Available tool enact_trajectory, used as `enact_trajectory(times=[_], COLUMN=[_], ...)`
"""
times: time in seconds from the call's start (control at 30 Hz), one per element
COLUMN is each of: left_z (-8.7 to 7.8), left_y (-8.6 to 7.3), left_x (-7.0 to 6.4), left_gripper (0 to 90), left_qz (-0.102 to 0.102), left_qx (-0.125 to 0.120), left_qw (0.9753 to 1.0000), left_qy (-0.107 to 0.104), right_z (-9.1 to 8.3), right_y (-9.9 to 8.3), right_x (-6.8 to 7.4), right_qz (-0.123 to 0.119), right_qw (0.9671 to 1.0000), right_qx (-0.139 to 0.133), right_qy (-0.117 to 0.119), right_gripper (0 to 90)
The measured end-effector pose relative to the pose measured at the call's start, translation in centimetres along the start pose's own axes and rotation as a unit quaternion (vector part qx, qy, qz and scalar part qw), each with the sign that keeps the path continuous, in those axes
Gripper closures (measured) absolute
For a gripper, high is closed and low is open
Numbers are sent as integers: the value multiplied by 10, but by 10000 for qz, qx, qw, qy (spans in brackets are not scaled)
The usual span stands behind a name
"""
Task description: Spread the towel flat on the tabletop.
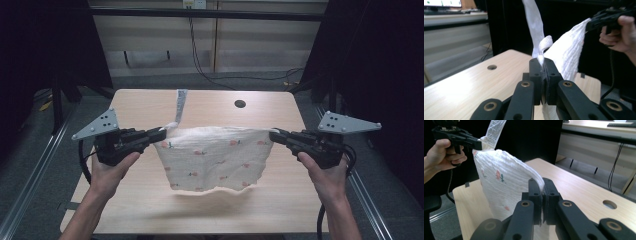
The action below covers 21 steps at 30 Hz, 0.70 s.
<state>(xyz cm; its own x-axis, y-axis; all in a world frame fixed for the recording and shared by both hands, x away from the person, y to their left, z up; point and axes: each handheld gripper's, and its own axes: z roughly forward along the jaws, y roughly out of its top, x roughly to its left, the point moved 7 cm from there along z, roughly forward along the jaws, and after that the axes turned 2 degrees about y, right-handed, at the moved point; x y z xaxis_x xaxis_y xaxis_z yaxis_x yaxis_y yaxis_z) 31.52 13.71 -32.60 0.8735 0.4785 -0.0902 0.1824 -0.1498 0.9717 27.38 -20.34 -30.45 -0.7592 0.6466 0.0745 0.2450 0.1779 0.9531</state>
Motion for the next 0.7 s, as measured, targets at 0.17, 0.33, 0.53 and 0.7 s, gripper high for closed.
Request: enact_trajectory(times=[0.17,0.33,0.53,0.7], left_z=[23,40,54,58], left_y=[-29,-46,-56,-62], left_x=[18,33,46,53], left_gripper=[871,871,871,870], left_qz=[-270,-445,-541,-615], left_qx=[354,443,597,661], left_qw=[9990,9979,9964,9954], left_qy=[44,141,258,325], right_z=[18,36,51,60], right_y=[-24,-48,-56,-59], right_x=[-19,-40,-56,-66], right_qz=[273,505,600,663], right_qw=[9993,9981,9974,9968], right_qx=[232,358,398,437], right_qy=[-55,-66,-90,-101], right_gripper=[869,869,869,869])
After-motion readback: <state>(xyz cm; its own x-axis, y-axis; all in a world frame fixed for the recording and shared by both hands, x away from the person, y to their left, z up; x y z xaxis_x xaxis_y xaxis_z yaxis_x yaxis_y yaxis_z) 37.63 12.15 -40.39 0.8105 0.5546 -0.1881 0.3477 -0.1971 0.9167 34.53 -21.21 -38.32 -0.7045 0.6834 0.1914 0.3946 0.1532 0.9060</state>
